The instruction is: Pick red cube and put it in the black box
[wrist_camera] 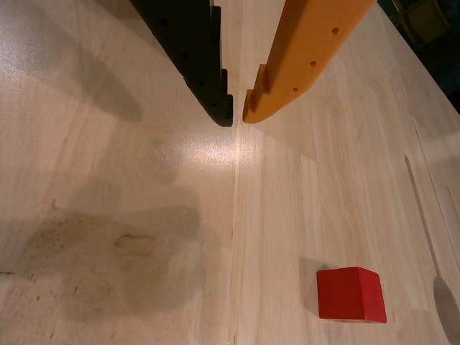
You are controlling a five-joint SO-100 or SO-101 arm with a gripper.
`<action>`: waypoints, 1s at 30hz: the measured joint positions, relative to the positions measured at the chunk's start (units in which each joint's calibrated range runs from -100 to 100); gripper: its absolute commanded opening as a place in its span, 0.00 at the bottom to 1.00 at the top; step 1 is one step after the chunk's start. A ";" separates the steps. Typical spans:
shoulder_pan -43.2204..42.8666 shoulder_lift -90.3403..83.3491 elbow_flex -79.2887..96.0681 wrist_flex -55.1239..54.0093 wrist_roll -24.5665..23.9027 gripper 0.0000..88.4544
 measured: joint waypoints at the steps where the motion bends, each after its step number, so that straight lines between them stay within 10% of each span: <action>1: 0.00 0.00 0.00 0.00 0.00 0.01; 30: 0.91 -0.33 0.72 -0.61 -0.17 0.01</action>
